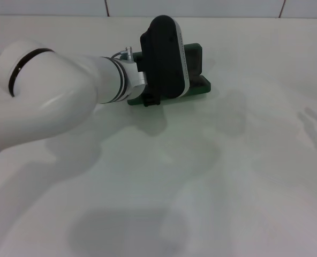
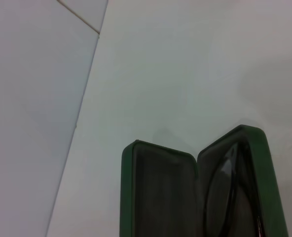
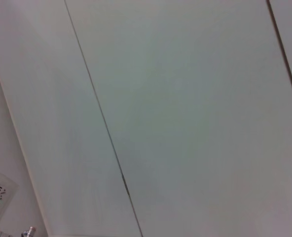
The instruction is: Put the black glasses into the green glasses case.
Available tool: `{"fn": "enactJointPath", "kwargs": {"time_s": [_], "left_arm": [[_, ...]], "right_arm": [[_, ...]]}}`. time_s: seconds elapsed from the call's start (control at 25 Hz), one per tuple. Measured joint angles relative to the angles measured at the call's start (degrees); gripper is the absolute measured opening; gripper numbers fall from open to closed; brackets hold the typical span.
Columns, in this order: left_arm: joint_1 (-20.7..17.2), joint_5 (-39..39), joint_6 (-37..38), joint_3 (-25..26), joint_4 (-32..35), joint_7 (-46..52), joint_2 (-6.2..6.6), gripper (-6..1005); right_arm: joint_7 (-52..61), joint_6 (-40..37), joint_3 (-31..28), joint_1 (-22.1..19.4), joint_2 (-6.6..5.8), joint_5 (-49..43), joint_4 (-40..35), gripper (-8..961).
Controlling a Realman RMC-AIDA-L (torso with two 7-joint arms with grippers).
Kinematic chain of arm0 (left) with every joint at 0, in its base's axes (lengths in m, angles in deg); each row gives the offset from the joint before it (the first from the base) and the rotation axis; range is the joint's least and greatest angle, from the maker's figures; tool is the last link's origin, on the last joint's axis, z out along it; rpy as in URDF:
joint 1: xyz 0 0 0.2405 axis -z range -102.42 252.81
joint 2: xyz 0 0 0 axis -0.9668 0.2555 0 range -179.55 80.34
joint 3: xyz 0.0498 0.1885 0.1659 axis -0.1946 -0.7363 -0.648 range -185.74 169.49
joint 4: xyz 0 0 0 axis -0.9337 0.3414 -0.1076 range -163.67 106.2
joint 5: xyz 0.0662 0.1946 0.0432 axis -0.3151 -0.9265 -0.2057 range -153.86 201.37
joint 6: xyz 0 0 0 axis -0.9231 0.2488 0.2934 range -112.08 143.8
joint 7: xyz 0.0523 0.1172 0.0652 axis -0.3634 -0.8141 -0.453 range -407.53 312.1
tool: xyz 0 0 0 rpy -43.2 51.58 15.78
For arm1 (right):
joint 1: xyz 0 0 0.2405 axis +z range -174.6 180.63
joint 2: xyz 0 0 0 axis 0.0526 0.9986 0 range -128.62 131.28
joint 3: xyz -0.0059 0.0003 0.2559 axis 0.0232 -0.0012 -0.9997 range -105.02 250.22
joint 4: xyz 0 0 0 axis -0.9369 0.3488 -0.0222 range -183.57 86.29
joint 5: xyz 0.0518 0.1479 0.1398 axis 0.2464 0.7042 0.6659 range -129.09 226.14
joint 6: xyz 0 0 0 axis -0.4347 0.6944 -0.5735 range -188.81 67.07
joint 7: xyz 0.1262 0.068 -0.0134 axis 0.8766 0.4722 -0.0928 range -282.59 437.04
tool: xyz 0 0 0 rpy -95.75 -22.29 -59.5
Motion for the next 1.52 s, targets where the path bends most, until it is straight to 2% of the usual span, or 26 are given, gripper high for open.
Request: {"fn": "enactJointPath", "kwargs": {"time_s": [0.48,0.68,0.92,1.04,1.24,1.36,1.52], "left_arm": [[0.23,0.09,2.16,-0.01,0.65,0.31,-0.02,44],[-0.1,0.14,5.34,0.06,3.52,0.37,-0.02,46],[0.39,0.15,8.29,0.41,5.1,1.77,0.04,170],[0.38,0.15,9.56,0.38,6.14,1.83,0.05,299],[0.3,0.14,13.08,0.4,7.84,2.05,0.07,402],[0.44,0.13,16.53,0.39,9.24,2.46,0.12,398],[-0.01,0.09,21.93,0.39,14.78,3.5,0.14,394]], "right_arm": [[0.01,-0.16,0.0,0.07,0.0,0.04,0.0,200],[0.03,-0.35,0.0,0.07,0.01,0.15,0.0,201],[0.03,-0.72,0.0,-0.02,0.19,0.19,0.0,201],[-0.04,-1.06,0.0,-0.28,0.19,0.25,0.0,201],[-0.12,-1.37,0.0,-0.48,0.24,0.28,0.0,202],[-0.17,-1.88,-0.09,-0.58,0.27,0.28,0.0,202],[-0.19,-2.57,-0.7,-0.83,0.27,0.28,0.0,202]]}}
